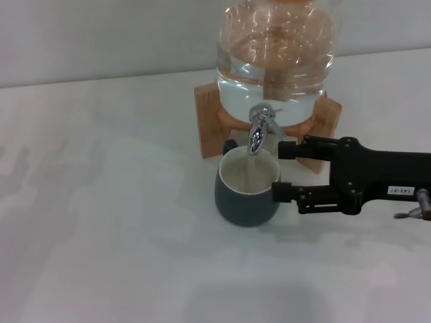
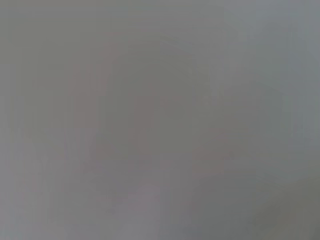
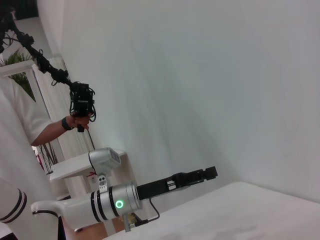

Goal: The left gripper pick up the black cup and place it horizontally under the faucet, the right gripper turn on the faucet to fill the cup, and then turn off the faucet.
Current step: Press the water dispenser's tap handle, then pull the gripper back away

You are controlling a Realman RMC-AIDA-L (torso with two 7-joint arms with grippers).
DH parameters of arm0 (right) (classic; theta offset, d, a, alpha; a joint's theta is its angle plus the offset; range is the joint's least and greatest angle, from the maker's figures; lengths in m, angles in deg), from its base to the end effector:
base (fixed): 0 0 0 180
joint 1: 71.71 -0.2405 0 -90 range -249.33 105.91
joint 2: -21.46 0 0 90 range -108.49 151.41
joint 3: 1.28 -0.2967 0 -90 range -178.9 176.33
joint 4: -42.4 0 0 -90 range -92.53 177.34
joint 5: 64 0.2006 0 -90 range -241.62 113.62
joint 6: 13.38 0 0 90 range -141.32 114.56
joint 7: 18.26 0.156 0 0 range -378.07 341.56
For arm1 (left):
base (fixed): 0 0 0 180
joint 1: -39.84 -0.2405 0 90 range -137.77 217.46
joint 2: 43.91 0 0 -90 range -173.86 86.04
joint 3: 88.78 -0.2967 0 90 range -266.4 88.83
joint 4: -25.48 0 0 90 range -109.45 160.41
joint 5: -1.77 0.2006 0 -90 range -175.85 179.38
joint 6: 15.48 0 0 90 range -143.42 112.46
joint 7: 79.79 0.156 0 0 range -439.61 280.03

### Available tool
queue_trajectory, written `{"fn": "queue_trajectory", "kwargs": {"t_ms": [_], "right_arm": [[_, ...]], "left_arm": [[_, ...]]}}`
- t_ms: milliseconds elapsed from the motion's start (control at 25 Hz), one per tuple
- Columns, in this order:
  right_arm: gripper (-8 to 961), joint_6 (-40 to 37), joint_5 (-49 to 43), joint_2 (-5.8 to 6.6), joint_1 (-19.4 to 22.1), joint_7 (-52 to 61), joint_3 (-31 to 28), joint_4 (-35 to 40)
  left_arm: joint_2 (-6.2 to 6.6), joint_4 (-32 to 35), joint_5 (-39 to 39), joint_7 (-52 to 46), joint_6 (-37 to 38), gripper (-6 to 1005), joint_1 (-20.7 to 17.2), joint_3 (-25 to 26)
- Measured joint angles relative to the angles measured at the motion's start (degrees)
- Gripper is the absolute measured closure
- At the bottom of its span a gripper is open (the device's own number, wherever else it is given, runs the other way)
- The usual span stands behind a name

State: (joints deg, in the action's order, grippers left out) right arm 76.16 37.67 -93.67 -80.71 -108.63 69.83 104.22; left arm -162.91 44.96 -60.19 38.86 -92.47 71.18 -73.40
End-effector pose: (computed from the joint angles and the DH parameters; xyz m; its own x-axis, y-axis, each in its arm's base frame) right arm 0.2550 0.2752 0.0115 0.6897 -0.2620 -0.6750 -0.4119 -0.9087 -0.0681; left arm -0.3589 0.3665 0.0180 0.4253 0.1507 0.8924 0.8681 -0.3466 -0.3552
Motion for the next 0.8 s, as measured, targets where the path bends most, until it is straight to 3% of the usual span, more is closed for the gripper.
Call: {"fn": "queue_trajectory", "kwargs": {"t_ms": [280,800], "right_arm": [[99,-3.90,0.10,-0.06,-0.92,-0.59,3.84,-0.21],[99,-5.80,0.28,-0.05,-1.28,-0.86,3.40,-0.41]], "left_arm": [[-0.01,-0.27,-0.02,-0.03,0.18,484,-0.10,-0.01],[-0.01,-0.35,-0.01,-0.17,-0.04,484,-0.40,-0.04]]}}
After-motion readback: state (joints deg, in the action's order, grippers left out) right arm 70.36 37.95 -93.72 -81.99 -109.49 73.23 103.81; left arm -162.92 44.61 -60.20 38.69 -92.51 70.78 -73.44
